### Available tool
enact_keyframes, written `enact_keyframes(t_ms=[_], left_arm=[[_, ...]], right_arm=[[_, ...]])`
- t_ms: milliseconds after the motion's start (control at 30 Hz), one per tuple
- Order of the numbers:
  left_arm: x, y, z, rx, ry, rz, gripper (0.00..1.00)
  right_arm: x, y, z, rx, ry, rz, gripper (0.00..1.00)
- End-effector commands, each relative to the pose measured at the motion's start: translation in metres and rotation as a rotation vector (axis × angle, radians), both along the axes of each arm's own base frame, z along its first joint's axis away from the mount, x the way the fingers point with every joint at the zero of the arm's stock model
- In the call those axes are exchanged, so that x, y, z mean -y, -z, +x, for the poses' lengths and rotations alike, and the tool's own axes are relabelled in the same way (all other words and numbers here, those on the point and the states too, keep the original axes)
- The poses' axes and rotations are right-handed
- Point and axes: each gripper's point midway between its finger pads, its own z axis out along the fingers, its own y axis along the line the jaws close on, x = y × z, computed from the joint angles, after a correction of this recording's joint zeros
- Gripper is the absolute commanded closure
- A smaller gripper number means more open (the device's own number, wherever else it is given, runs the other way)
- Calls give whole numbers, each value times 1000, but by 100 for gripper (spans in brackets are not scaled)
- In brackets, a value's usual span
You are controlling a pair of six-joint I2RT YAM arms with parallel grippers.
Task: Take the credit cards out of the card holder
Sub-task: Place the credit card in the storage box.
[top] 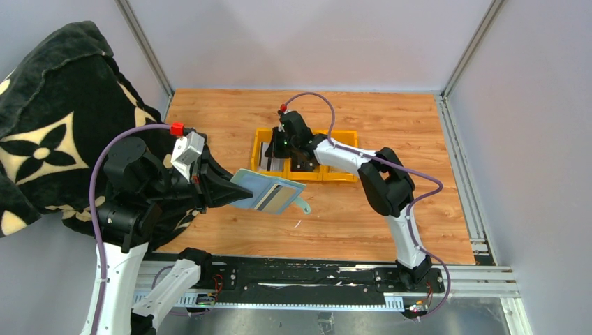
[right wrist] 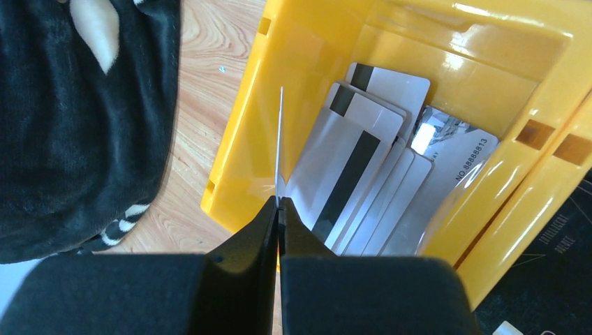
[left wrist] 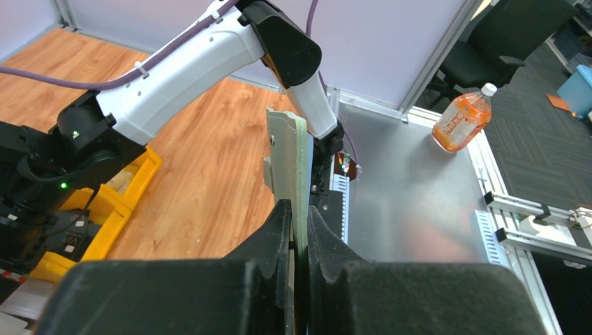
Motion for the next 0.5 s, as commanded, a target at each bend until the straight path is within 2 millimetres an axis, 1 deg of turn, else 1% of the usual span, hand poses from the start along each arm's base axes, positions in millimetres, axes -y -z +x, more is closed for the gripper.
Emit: enact_keyframes(t_ms=[0,100,167,233,333,467], left_arm=[[0,-1,-1,15,6,-6,100],[0,-2,-2,19,6,-7,100],[0,-3,-2,18,5,-9,100],[0,-5,-4,20,10,-14,100],[0,-8,-5,28,8,-19,100],[0,-8,-5,26,10,-20,100]], right_arm=[[-7,-5,-3,21,-4,-16,94],[-2,-9,-8,12,0,-31,79],[2,-17,-9,29,4,-37,71],[5,-30,-9,56,10,-33,65],[9,-55,-12,96,3,-13,58],[18,-102,-22,176,-23,25,52]])
